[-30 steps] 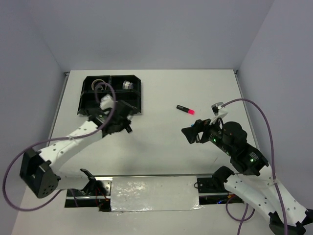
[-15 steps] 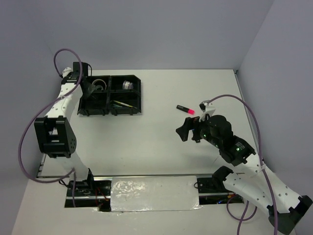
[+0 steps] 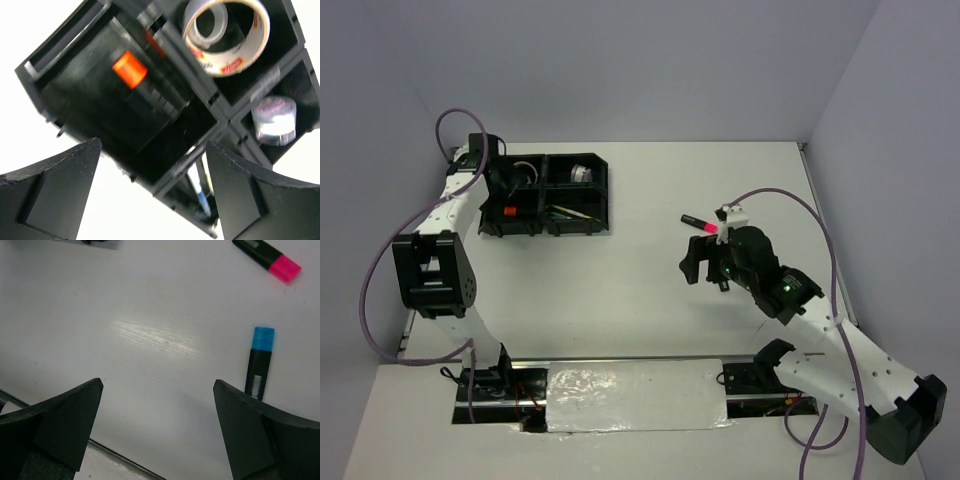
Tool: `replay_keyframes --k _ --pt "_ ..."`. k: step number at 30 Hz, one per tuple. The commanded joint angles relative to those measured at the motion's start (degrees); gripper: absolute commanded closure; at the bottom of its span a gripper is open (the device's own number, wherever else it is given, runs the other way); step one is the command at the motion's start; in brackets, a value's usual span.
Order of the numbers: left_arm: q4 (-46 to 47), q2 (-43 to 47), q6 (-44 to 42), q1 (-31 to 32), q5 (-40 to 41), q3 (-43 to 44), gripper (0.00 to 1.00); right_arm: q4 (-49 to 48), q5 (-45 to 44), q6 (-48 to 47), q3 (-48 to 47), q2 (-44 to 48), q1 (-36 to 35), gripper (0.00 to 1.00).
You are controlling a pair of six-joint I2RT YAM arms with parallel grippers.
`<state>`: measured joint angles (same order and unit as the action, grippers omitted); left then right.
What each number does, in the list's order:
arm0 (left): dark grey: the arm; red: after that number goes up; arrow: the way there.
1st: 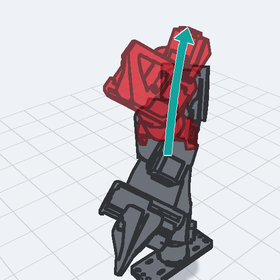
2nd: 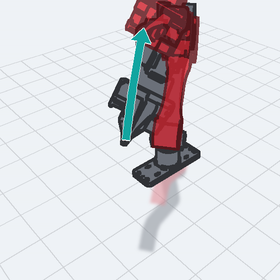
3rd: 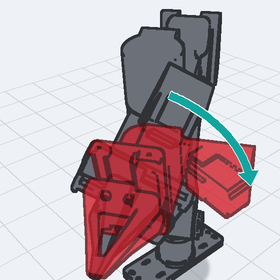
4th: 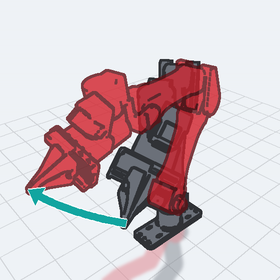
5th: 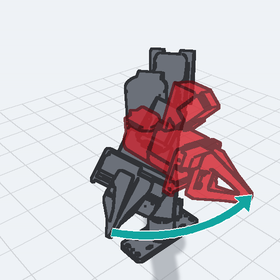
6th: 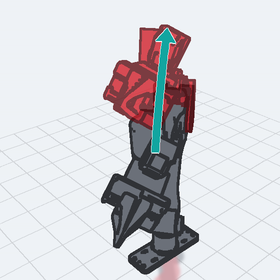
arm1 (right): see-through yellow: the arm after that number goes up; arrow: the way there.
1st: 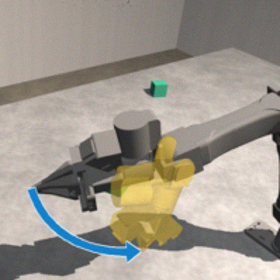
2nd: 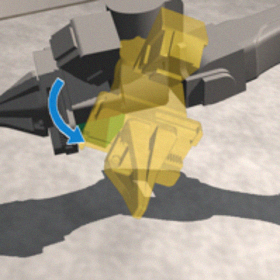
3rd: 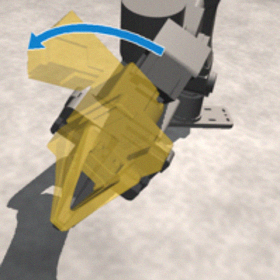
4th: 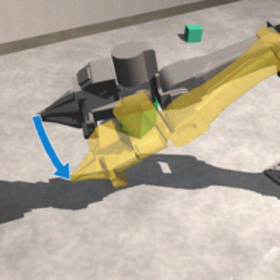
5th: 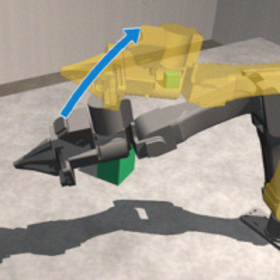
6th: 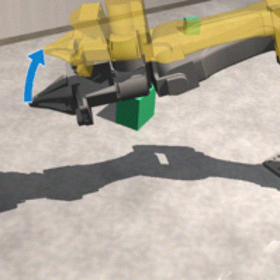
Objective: Sort the stationery into containers
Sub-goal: Place the pen in the storage box, then pick up the pen from the center of the board.
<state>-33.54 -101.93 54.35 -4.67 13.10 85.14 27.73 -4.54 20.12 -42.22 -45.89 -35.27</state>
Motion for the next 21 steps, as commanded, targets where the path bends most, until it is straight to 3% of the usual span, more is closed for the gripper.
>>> replay_keyframes --k 1,7,11,16,21 --pt "0.32 8.31 0.41 0.10 -1.59 -1.91 0.01 1.35 -1.88 1.06 -1.37 -6.55 3.43 0.00" --pt "2.16 25.97 -6.44 1.59 -9.05 -8.76 0.01 0.14 -3.81 2.56 1.08 -12.90 10.29 0.00" --pt "0.86 35.99 -13.46 5.27 -12.65 -12.01 0.01 -0.30 -5.74 2.29 0.47 -21.84 13.80 0.01" --pt "-1.09 44.16 -18.65 5.98 -17.32 -16.31 0.01 -3.64 1.08 -0.77 -0.41 -31.25 19.79 0.12" --pt "-4.33 47.17 -22.09 5.98 -18.28 -17.38 0.01 -2.86 2.06 -1.40 -1.73 -40.23 20.06 0.30"
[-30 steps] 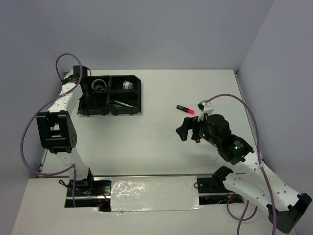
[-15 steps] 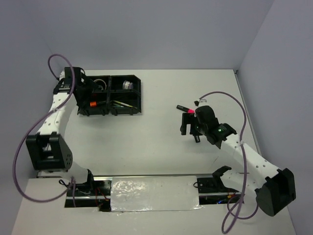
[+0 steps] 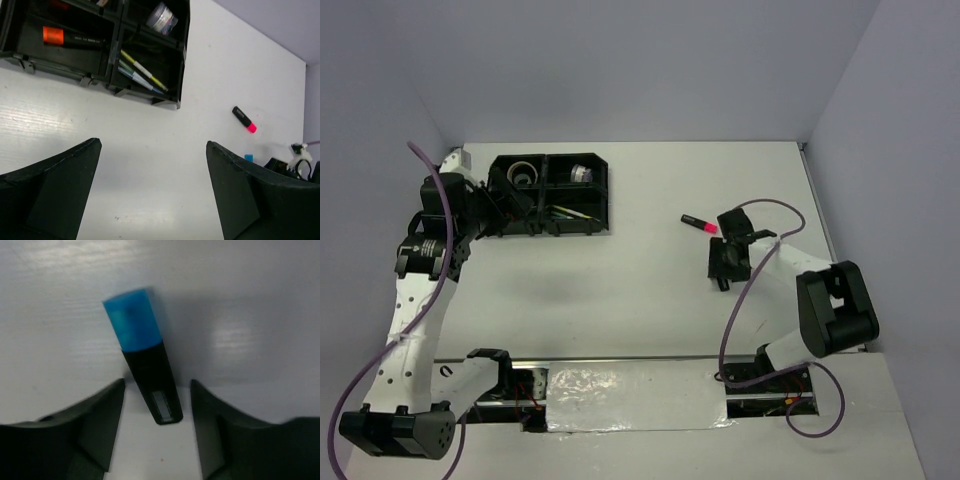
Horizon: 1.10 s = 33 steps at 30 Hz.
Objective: Sort the stationery into containers
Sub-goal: Pick up the pen from the center of the board, then place the pen in the storage box.
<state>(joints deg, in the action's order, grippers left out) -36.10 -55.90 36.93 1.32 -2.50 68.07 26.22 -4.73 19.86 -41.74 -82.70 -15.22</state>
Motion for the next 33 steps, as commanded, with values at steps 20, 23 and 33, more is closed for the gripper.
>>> replay_keyframes --k 20,23,33 --pt "31.25 10.38 16.76 13.97 -25.36 -24.92 0.01 -26.66 13.62 12.75 -14.24 5.98 -38.38 0.93" --pt "28.55 8.80 16.95 15.38 -21.76 -23.34 0.02 -23.94 10.28 12.14 -20.21 2.90 -42.42 0.93" --pt "26.08 6.51 15.19 15.38 -20.35 -24.39 0.70 -22.18 4.82 12.66 -29.62 -1.67 -46.48 0.88"
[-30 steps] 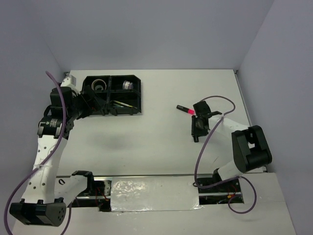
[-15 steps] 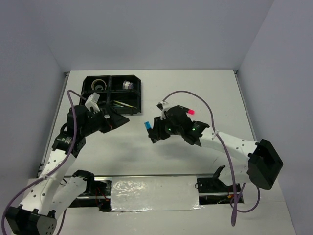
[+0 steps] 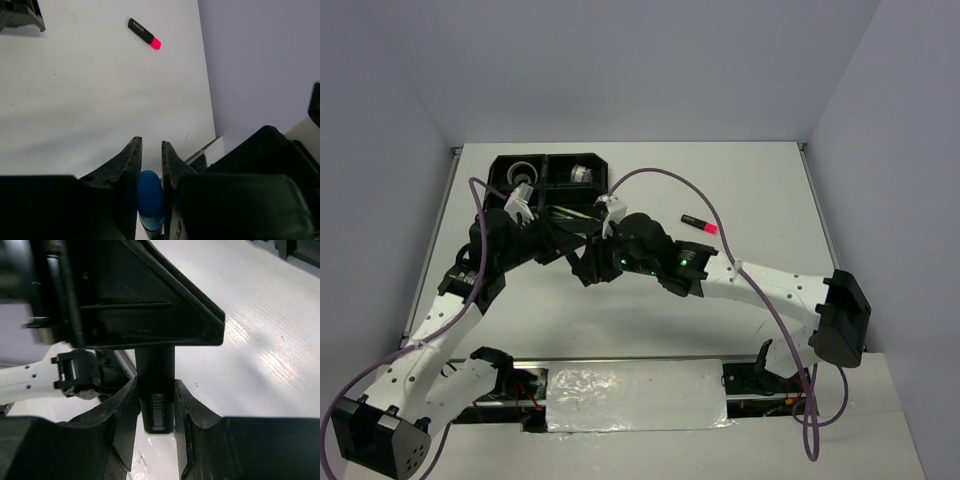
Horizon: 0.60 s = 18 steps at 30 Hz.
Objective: Sort the stationery into containers
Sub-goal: Place the pen in the storage box.
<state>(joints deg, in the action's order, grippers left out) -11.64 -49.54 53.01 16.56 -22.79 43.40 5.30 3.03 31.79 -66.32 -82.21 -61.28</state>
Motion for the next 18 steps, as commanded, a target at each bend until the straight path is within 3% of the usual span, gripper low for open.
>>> replay_keyframes --k 1,4,5,8,9,10,14,18 --pt "0.92 0.06 -1.16 0.23 0.37 1.07 0.78 -0.39 -4.85 0.99 -5.48 -2.86 -0.51 0.87" --pt "-1.98 -0.56 -2.83 0.14 3.09 3.26 1.00 0.41 -5.84 1.43 -7.41 -5.23 -0.25 0.74" --pt "-2.77 -1.08 -3.61 0.23 4.06 3.97 1.00 0.59 -5.84 1.26 -7.85 -5.76 0.01 0.68" --pt "-9.08 -3.79 -5.45 -0.21 13.70 8.44 1.00 2.69 -9.24 0.99 -8.30 -5.59 0.63 0.01" --pt "-11.71 -5.20 -5.47 -0.73 22.09 10.11 1.00 4.09 -11.09 1.17 -6.73 -3.59 0.89 0.00" --pt "-15.39 -6.70 -5.55 -1.95 25.04 13.26 1.00 4.36 -12.85 1.52 -5.32 -2.00 1.33 0.00" --pt "-14.99 -18.36 -3.37 -14.85 30.33 17.68 1.00 4.80 -16.03 2.58 4.33 6.44 4.67 0.00" --pt "-15.87 -30.86 -1.16 -20.86 35.79 28.28 0.99 8.92 -17.00 -0.41 8.13 12.42 6.69 0.00"
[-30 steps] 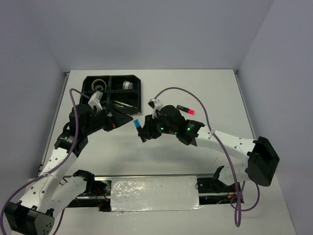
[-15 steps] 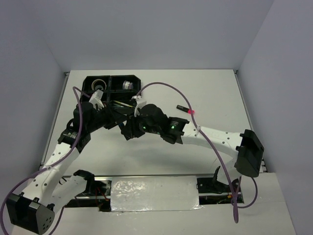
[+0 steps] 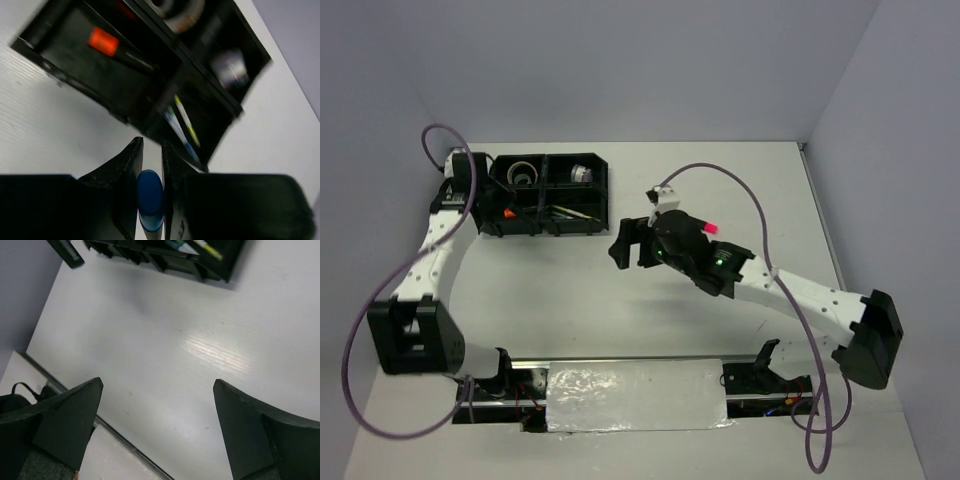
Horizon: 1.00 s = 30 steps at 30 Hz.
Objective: Sort the stationery into containers
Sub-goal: Place the pen in the storage box.
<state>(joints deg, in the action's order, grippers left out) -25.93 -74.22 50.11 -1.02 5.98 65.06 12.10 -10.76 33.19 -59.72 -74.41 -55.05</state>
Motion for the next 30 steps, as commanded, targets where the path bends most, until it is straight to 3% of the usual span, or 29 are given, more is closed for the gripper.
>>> replay_keyframes --k 1,6,10,13,14,16,17,20,23,28,30 --pt "-1.49 -10.64 2.71 -4.77 7.55 8.49 0.99 2.58 -3.30 -3.38 2.76 6.54 0.73 0.00" --pt "-1.49 -22.88 4.21 -6.10 8.08 19.73 0.88 3.64 -3.12 -5.85 6.81 10.86 3.01 0.00" --pt "-0.79 -30.27 5.09 -6.37 9.22 22.31 0.79 3.64 -0.32 -8.14 8.57 12.18 6.78 0.00" --pt "1.41 -32.65 4.48 -6.45 8.79 22.66 0.62 3.29 1.87 -9.63 8.66 12.19 8.89 0.00" --pt "1.24 -33.09 4.47 -6.45 8.79 23.44 0.45 2.94 2.50 -9.98 8.57 11.75 9.43 0.00" --pt "-0.87 -33.10 5.26 -6.45 8.61 23.63 0.29 2.67 3.90 -11.74 7.79 10.70 11.09 0.00" --pt "-0.53 -32.32 5.44 -6.45 8.00 21.80 0.17 3.10 4.34 -12.35 7.17 8.86 12.06 0.00" --pt "0.97 -27.14 6.32 -6.54 7.56 17.40 0.01 1.80 9.33 -17.25 4.89 4.30 17.84 0.00" --pt "-0.08 -21.34 5.18 -6.54 6.16 15.98 0.01 3.71 15.03 -23.06 -0.29 -2.29 24.60 0.00" --pt "-2.72 -7.37 -2.02 -4.70 -2.44 13.88 0.01 14.69 12.61 -33.97 -18.21 -25.05 31.57 0.00" --pt "1.22 -0.28 -5.70 -2.34 -7.19 7.83 0.01 18.74 11.22 -35.29 -25.13 -30.68 33.50 0.01"
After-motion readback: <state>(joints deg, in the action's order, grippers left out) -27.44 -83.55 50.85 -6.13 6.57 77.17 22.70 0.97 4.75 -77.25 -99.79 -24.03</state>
